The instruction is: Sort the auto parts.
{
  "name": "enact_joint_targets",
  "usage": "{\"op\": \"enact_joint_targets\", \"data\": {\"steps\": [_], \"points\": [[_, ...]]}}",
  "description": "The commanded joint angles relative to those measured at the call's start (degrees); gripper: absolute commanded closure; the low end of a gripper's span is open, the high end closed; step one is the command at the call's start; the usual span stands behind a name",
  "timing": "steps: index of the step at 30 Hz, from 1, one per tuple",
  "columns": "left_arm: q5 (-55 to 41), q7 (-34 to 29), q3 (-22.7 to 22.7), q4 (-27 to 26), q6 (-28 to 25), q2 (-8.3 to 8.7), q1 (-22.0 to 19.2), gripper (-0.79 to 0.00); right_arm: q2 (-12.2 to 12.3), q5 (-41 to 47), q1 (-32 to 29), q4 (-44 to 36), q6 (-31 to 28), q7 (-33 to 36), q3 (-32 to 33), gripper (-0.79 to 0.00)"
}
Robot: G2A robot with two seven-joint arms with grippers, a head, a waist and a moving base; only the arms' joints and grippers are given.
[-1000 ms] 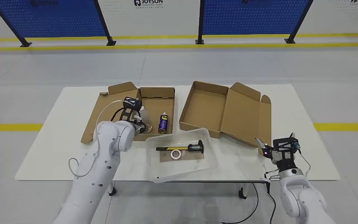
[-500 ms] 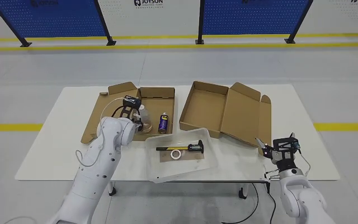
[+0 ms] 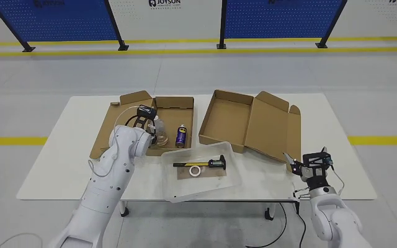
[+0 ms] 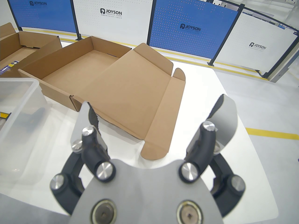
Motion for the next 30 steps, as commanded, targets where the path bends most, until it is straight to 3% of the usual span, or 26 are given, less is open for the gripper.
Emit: {"op": "enact_joint_targets", "data": {"steps": [1,30], "points": [[-0.03,0.04,0.36,0.80,-0.19,-0.13,-0.48,0.000,0.00,0.00,0.00,0.00,0.00,0.00,0.00,-0.785],[1.29,1.20,8.68,14.96,-1.54,-3.35,-8.16,0.000,0.00,0.00,0.00,0.00,0.00,0.00,0.00,-0.785]]}}
